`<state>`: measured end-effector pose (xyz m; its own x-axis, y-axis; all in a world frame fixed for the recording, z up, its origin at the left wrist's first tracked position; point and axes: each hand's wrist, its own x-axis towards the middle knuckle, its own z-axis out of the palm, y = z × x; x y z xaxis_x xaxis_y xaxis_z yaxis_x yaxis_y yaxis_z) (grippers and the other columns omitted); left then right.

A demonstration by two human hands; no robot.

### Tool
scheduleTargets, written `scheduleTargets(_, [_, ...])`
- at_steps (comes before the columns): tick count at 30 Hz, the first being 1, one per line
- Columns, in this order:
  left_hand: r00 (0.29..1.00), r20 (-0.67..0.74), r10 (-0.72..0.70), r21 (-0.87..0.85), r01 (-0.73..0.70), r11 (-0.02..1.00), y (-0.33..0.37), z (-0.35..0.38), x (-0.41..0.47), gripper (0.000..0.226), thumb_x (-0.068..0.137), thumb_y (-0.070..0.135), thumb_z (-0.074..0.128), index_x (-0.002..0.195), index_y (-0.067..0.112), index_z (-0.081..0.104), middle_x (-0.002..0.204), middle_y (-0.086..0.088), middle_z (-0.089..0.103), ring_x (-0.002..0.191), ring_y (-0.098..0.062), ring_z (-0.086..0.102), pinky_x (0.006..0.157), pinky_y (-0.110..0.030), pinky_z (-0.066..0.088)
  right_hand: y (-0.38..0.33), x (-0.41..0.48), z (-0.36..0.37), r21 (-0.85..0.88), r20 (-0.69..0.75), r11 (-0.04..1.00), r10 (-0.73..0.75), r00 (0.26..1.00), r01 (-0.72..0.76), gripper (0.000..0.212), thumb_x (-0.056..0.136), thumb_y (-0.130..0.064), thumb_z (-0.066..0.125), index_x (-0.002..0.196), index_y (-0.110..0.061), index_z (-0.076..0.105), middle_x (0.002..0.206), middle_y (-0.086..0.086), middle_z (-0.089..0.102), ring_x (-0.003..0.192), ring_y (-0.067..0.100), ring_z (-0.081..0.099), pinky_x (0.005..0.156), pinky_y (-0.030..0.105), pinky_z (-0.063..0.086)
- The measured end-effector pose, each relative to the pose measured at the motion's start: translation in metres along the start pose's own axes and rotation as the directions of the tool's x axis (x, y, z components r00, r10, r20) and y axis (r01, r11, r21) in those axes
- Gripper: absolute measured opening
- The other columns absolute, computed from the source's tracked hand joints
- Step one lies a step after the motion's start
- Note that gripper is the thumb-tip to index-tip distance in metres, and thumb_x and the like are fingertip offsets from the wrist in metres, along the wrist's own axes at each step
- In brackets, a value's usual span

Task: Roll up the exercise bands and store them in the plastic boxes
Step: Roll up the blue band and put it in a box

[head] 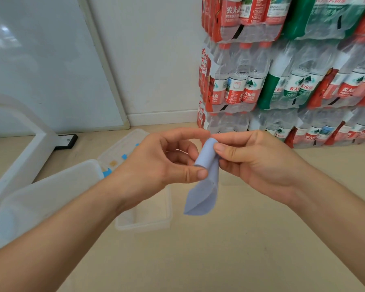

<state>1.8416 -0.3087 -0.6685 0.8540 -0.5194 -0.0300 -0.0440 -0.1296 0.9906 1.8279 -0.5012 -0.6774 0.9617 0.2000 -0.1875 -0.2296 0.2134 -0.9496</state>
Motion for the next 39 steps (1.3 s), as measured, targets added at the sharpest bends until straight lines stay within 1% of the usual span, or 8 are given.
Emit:
scheduleTargets(5, [0.995,0.098,0.003,0.194,-0.022,0.981,0.005,-0.004,0.0,0.067,0.058,0.013,0.086,0.119,0.031,0.064,0.08,-0.003,0.056,0.071,-0.023,0.052,0.068,-0.03,0.052,-0.002,-0.001,-0.001,-0.022,0.136,0.999,0.027,0.99,-0.024,0.033,0.074,-0.007,0.062,0.106,-0.004,0.07,0.096,0.012,0.074,0.087,0.016,0.068,0.078,0.022,0.054])
scheduleTargets(10, [0.991,0.111,0.07,0.388,-0.108,0.915,0.008,-0.007,-0.001,0.057,0.051,0.033,0.088,0.104,0.035,0.069,0.092,0.004,0.062,0.086,-0.022,0.059,0.075,-0.035,0.055,0.001,0.001,-0.004,-0.012,0.141,0.997,0.073,0.987,-0.072,0.047,0.07,-0.007,0.069,0.116,-0.009,0.064,0.103,0.017,0.069,0.091,0.022,0.063,0.076,0.026,0.053])
scheduleTargets(16, [0.995,0.091,0.048,0.325,-0.075,0.943,0.012,-0.015,-0.002,0.05,0.048,0.035,0.085,0.094,0.021,0.072,0.082,0.002,0.068,0.076,-0.017,0.062,0.068,-0.027,0.054,0.0,-0.002,-0.002,-0.169,0.194,0.976,0.169,0.966,-0.136,0.037,0.076,-0.029,0.063,0.106,-0.009,0.072,0.09,0.003,0.066,0.072,0.009,0.056,0.062,0.018,0.047])
scheduleTargets(18, [0.995,0.094,0.043,0.392,-0.077,0.917,0.012,-0.017,-0.003,0.052,0.046,0.038,0.086,0.094,0.023,0.072,0.087,0.002,0.069,0.08,-0.022,0.064,0.073,-0.036,0.056,0.0,-0.003,-0.001,-0.204,0.192,0.968,0.187,0.963,-0.148,0.041,0.077,-0.032,0.063,0.105,-0.004,0.071,0.09,0.004,0.067,0.069,0.007,0.056,0.059,0.017,0.047])
scheduleTargets(21, [0.991,0.125,0.048,0.528,-0.107,0.843,0.016,-0.016,-0.004,0.054,0.046,0.041,0.087,0.095,0.029,0.071,0.092,0.003,0.067,0.084,-0.021,0.065,0.078,-0.042,0.055,0.001,-0.004,0.001,-0.276,0.185,0.95,0.199,0.962,-0.144,0.042,0.073,-0.038,0.065,0.099,-0.005,0.074,0.087,0.003,0.068,0.073,0.01,0.056,0.063,0.02,0.044])
scheduleTargets(29, [0.973,0.201,0.111,0.831,-0.229,0.507,0.023,-0.009,-0.002,0.052,0.057,0.04,0.083,0.105,0.041,0.063,0.089,0.012,0.059,0.083,-0.01,0.059,0.072,-0.027,0.051,0.005,-0.002,0.005,-0.362,0.097,0.927,0.139,0.986,-0.095,0.049,0.062,-0.044,0.071,0.092,-0.005,0.075,0.089,0.005,0.068,0.081,0.013,0.055,0.07,0.026,0.042])
scheduleTargets(33, [0.997,0.08,-0.007,0.409,-0.026,0.912,0.014,-0.006,-0.003,0.053,0.065,0.026,0.083,0.112,0.038,0.061,0.09,-0.007,0.071,0.08,-0.017,0.069,0.08,-0.033,0.057,0.005,-0.001,0.003,-0.191,0.035,0.981,0.05,0.998,-0.043,0.029,0.072,-0.033,0.065,0.086,-0.009,0.076,0.081,0.001,0.073,0.071,0.006,0.061,0.064,0.02,0.045])
scheduleTargets(39, [0.986,-0.142,-0.092,0.083,0.105,0.991,0.004,0.003,0.0,0.031,0.07,0.031,0.071,0.098,0.018,0.073,0.084,-0.011,0.076,0.077,-0.021,0.068,0.068,-0.023,0.056,0.006,0.001,0.006,-0.097,-0.034,0.995,0.013,0.999,-0.016,0.031,0.077,-0.028,0.063,0.095,-0.006,0.074,0.087,0.005,0.071,0.075,0.009,0.06,0.061,0.017,0.047])
